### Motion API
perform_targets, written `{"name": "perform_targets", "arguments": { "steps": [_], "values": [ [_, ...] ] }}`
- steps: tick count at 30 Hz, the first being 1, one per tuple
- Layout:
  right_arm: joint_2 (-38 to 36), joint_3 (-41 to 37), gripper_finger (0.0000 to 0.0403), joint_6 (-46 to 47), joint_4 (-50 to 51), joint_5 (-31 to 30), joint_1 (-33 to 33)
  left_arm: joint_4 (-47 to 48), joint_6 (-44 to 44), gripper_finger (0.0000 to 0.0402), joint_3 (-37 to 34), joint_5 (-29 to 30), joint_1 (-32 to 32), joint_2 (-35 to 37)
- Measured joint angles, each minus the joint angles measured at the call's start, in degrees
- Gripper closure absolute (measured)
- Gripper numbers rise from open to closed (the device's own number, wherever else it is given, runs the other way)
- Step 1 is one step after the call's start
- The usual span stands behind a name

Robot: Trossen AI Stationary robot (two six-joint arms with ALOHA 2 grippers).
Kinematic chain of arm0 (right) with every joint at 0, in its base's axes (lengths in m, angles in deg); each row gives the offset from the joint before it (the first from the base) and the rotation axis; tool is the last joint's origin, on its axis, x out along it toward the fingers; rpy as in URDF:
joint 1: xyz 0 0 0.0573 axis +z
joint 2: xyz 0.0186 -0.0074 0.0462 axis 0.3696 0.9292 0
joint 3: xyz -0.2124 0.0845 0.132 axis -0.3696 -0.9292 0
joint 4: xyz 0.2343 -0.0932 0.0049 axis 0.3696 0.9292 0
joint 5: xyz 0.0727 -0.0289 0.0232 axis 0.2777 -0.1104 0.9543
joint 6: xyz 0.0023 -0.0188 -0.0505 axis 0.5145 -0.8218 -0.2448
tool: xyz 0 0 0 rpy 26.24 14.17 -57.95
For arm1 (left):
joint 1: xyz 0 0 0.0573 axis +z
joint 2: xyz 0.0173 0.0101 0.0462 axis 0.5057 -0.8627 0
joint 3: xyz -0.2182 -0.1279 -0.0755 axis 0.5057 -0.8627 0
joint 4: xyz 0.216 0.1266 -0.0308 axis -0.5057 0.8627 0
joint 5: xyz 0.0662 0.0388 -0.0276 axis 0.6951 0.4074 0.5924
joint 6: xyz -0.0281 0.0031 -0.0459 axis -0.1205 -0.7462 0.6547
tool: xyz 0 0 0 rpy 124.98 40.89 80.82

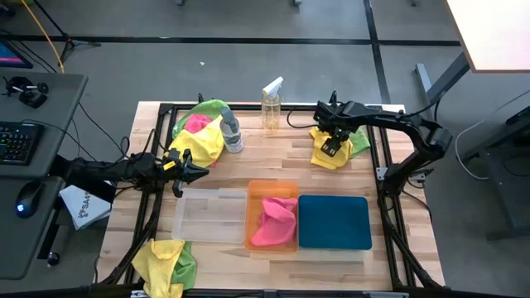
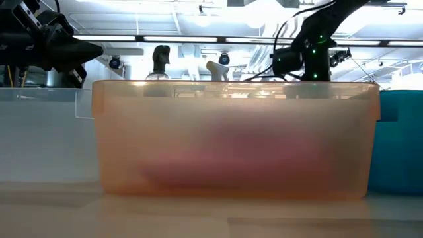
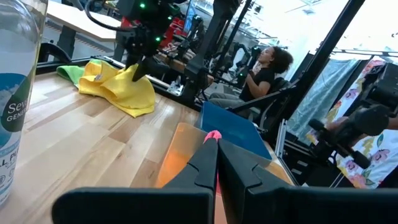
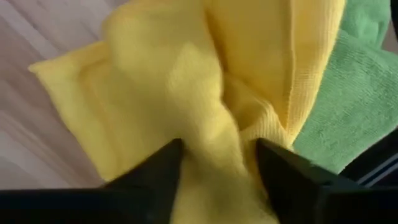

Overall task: Sort microfiber towel by color & place in baskets
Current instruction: Put the top right yellow towel into the blue bin

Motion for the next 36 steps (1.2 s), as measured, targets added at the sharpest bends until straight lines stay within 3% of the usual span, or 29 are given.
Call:
{"name": "perform_targets", "arguments": {
  "steps": [3,4,8,12,14,16,19,22,28,32,36],
  "values": [
    [-1.9,0.0,0.0354,-0.1,2.3,1.9,1.9,0.0,0.0,0.0402,0.0,0.0,0.0,0.0],
    [-3.1,0.0,0.0378,0.0,2.9,3.4,2.6,0.0,0.0,0.0401,0.0,0.0,0.0,0.0],
    [-11.1,0.0,0.0387,3.5,6.3,9.2,7.0,0.0,0.0,0.0402,0.0,0.0,0.0,0.0],
    [-23.2,0.0,0.0394,9.6,4.9,22.9,14.0,0.0,0.0,0.0401,0.0,0.0,0.0,0.0],
    [-29.5,0.0,0.0398,15.7,1.6,29.2,18.8,0.0,0.0,0.0402,0.0,0.0,0.0,0.0],
    [-35.2,0.0,0.04,24.4,-2.8,31.6,24.3,0.0,0.0,0.0401,0.0,0.0,0.0,0.0],
    [-41.5,0.0,0.04,37.6,-9.1,29.9,34.0,0.0,0.0,0.0402,0.0,0.0,0.0,0.0],
    [-44.5,0.0,0.0401,47.8,-13.4,24.0,44.6,0.0,0.0,0.0402,0.0,0.0,0.0,0.0],
    [-42.3,0.1,0.0402,58.5,-14.7,12.2,61.3,0.0,0.0,0.0402,0.0,0.0,0.0,0.0],
    [-37.9,0.1,0.0402,60.0,-17.9,8.5,67.4,0.0,0.0,0.0401,0.0,0.0,0.0,0.0],
    [-32.8,0.0,0.0402,60.4,-16.5,6.0,69.1,0.0,0.0,0.0401,0.0,0.0,0.0,0.0]
  ]
}}
